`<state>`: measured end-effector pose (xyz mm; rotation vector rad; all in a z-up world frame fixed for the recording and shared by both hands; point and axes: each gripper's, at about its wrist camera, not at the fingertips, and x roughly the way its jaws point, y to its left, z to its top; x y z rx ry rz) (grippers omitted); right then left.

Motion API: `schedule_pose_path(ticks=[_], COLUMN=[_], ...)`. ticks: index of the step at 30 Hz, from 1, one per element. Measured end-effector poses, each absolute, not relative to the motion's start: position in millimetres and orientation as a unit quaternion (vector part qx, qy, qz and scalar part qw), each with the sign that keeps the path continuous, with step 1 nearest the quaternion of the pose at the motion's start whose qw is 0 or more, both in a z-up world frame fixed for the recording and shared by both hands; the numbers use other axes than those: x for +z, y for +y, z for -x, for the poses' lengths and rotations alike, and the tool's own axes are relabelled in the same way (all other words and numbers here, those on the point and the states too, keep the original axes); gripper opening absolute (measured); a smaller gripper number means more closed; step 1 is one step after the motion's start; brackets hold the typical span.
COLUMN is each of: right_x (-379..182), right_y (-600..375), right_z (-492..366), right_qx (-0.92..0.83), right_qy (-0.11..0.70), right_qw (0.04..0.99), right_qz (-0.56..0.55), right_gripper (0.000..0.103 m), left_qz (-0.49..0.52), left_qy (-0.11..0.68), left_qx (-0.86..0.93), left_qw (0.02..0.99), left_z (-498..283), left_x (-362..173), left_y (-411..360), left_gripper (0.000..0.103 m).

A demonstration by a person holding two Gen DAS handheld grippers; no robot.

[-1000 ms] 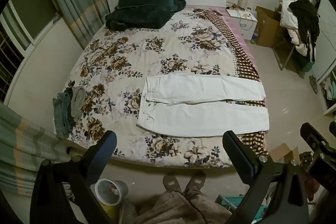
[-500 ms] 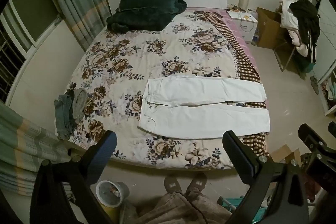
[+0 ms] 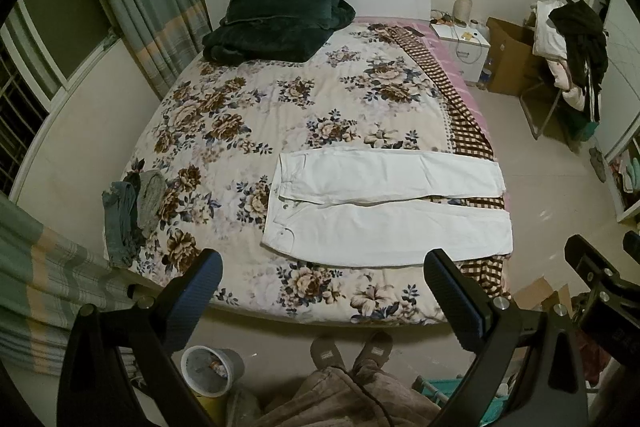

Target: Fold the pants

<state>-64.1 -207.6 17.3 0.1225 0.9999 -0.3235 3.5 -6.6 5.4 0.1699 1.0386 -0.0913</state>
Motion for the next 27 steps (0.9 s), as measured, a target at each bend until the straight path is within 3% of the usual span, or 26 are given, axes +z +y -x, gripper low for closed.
schedule_pose_path(ticks=[27], right_x=[22.0], right_y=[-204.6], right_z=[61.4], right_qx=[-0.155], right_qy=[0.476], right_qw=[0.864], right_qz=[-0.057], right_gripper=[0.103], left_qz=[-0.077], left_qy=[0.494], left_qx=[-0.047], left_qw=[0.865], left_z=[-3.8], left_x=[7.6], left_y=[-9.4], left_gripper=[0.103])
